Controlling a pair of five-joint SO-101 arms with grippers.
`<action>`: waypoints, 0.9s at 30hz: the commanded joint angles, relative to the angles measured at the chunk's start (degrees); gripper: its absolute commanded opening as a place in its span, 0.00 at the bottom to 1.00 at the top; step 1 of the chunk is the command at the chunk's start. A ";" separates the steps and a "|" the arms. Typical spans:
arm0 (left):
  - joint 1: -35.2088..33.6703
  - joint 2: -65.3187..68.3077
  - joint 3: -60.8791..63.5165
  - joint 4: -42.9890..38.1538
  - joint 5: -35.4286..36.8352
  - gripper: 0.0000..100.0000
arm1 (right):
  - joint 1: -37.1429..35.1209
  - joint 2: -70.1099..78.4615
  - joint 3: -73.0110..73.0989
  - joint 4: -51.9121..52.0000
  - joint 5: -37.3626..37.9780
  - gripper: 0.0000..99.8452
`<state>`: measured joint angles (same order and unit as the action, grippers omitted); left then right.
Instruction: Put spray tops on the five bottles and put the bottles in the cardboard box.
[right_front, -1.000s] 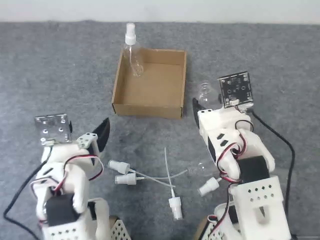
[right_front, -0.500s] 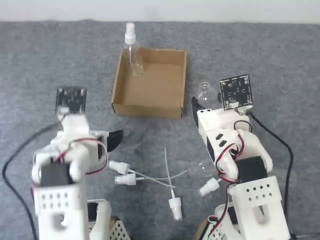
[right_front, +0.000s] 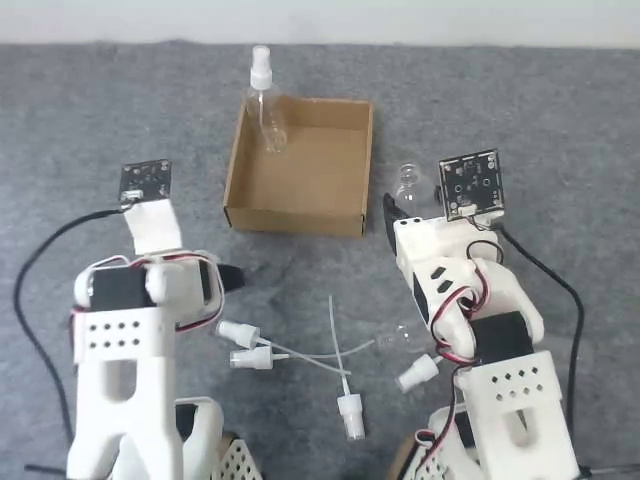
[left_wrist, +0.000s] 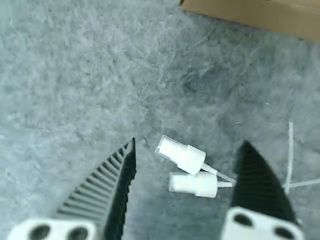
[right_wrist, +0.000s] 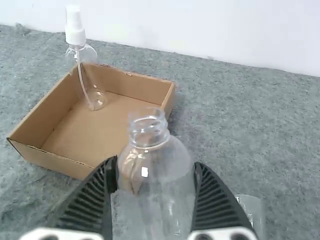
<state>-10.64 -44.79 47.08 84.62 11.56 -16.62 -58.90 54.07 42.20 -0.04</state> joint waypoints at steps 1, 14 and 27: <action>-0.26 1.41 -0.57 -2.73 6.07 0.22 | 1.01 -1.10 -0.70 -1.45 -0.09 0.01; 2.37 24.18 -5.93 4.92 19.78 0.36 | 1.01 -1.10 -0.70 -1.45 0.00 0.01; 2.99 47.47 -12.18 -1.67 25.05 0.36 | 1.19 -1.10 -0.70 -1.36 0.00 0.01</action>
<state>-7.91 2.33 37.49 84.97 33.98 -16.62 -58.90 54.07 42.20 -0.04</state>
